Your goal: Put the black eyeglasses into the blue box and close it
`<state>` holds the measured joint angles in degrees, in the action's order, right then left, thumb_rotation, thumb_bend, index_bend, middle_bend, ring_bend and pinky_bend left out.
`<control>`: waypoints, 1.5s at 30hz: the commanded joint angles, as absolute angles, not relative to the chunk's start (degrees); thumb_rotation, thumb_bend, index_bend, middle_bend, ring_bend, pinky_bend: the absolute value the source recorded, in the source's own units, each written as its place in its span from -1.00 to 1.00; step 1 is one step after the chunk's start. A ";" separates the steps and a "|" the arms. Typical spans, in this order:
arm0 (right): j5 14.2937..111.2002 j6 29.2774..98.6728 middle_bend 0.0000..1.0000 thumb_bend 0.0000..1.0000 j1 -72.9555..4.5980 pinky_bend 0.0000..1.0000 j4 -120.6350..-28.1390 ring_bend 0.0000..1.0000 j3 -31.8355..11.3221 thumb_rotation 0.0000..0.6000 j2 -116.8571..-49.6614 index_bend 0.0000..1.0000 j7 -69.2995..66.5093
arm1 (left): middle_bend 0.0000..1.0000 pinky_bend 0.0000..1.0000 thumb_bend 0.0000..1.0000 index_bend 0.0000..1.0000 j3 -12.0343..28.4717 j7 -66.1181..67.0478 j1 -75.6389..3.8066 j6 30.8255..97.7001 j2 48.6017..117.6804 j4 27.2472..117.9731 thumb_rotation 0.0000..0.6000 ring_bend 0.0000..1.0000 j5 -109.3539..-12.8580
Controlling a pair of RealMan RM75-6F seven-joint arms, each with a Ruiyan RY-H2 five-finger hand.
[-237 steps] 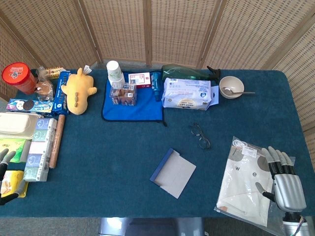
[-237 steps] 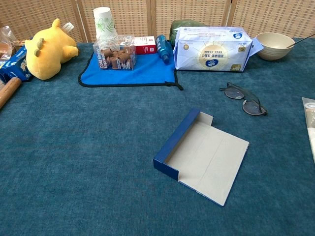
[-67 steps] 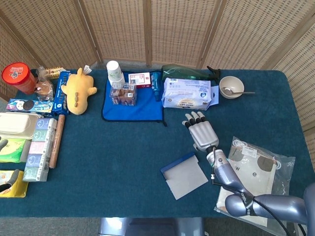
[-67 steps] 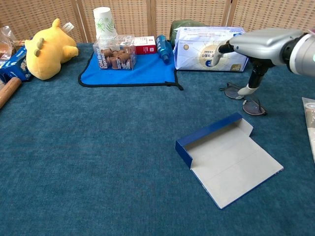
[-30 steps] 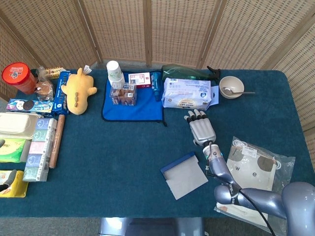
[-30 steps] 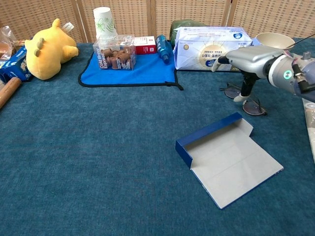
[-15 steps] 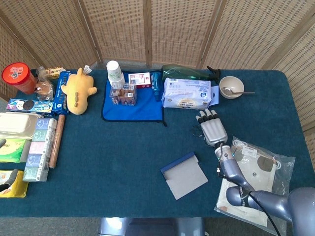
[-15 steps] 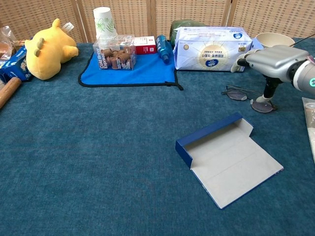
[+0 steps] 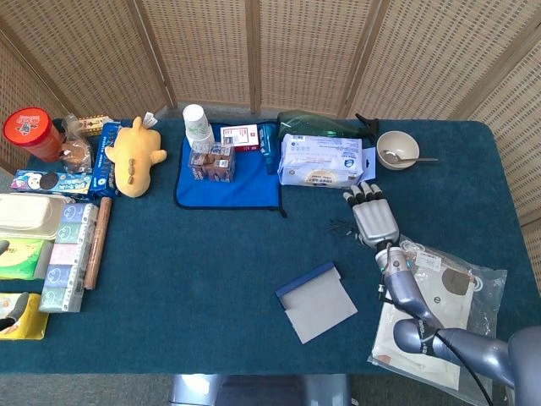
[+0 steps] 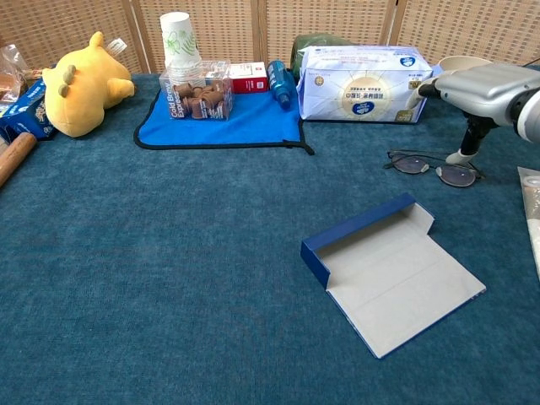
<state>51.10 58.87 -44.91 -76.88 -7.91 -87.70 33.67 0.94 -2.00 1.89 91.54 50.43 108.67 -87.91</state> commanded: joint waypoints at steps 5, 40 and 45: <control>45.65 58.85 -0.75 -0.64 -44.68 -0.71 -82.52 -0.84 -9.25 1.00 -86.94 -0.61 37.08 | -0.88 -1.00 -0.35 -0.81 1.01 -2.54 1.88 91.66 50.58 108.18 0.77 -1.00 -88.03; 39.66 53.66 -0.52 -0.79 -47.11 -0.51 -72.53 -0.52 -12.37 1.00 -91.71 -0.14 36.62 | -0.90 -1.00 -0.36 -0.81 1.07 -5.04 2.98 93.55 50.48 106.47 0.78 -1.00 -88.68; 39.54 53.05 -0.45 -0.80 -47.52 -0.48 -72.37 -0.46 -12.76 1.00 -91.74 -0.05 36.06 | -0.91 -1.00 -0.36 -0.81 1.10 -5.04 3.24 94.11 50.44 106.61 0.76 -1.00 -88.84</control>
